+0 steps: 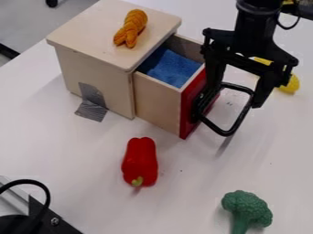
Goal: Put the yellow object above of drawer
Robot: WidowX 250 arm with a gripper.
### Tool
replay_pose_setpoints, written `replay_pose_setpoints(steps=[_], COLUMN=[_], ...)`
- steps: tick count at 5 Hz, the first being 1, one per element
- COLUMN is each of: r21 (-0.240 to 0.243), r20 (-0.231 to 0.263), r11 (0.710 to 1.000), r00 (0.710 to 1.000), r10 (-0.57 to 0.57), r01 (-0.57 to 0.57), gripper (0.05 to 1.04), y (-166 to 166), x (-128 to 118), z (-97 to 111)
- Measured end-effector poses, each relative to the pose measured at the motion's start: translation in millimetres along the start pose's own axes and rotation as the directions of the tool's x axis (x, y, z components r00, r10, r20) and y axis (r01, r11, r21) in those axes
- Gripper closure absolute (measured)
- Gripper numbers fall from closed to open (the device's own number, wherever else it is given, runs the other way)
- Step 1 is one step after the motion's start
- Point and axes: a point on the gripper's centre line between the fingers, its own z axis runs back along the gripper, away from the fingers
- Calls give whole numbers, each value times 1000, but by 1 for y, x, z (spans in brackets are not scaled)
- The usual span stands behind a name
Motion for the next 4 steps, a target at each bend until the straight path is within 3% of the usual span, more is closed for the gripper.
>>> replay_pose_setpoints(steps=[1,2,3,4], r21=[9,46,74,93], r20=[-39,-28,-45,-30], r11=[1000,999,997,995], r00=[999,1000,999,998], r10=[-2,-4,1,50], r01=[2,5,2,-47], gripper=[85,84,84,84], y=[0,3,8,8], x=[-4,9,32,63], z=[-11,-9,-22,-21])
